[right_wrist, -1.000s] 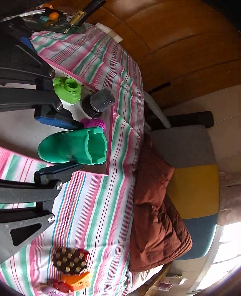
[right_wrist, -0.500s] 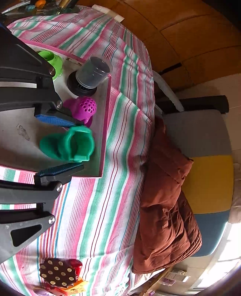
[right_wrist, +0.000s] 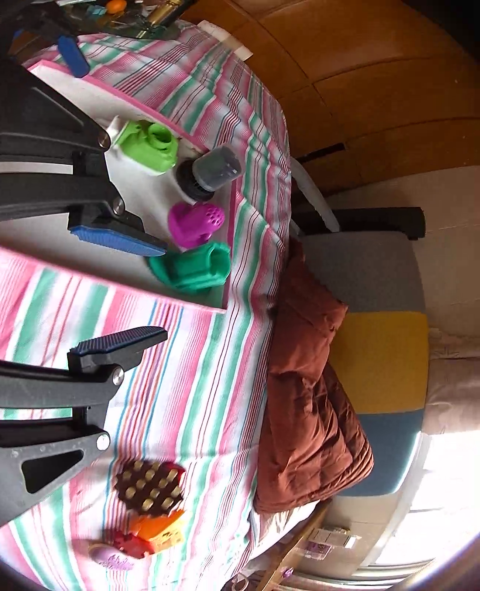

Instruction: Organize rigid objects

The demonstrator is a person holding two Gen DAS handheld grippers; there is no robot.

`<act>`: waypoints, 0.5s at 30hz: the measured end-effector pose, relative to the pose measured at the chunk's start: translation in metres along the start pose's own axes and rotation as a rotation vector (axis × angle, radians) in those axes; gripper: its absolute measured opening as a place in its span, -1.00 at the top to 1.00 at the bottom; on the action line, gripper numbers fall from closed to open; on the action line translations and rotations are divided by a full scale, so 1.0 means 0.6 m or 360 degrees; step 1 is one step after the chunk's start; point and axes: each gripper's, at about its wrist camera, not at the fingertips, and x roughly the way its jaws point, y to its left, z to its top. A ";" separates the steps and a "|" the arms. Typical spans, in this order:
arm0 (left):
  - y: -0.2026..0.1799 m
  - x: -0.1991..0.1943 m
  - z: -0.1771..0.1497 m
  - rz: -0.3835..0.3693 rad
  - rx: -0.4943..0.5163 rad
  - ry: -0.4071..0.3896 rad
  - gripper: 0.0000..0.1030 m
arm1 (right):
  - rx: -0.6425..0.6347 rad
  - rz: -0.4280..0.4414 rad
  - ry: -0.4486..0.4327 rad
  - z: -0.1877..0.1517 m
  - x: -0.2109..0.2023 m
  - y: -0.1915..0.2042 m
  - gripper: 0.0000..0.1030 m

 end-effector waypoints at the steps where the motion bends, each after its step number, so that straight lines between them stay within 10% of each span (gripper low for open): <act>1: -0.003 -0.001 -0.001 -0.0003 0.0006 -0.0003 -0.88 | 0.0008 -0.0010 0.0009 -0.007 -0.005 -0.008 0.23; 15: -0.054 -0.018 -0.017 -0.0105 0.0060 -0.0016 -0.97 | 0.0192 -0.0215 0.0138 -0.134 -0.057 -0.150 0.23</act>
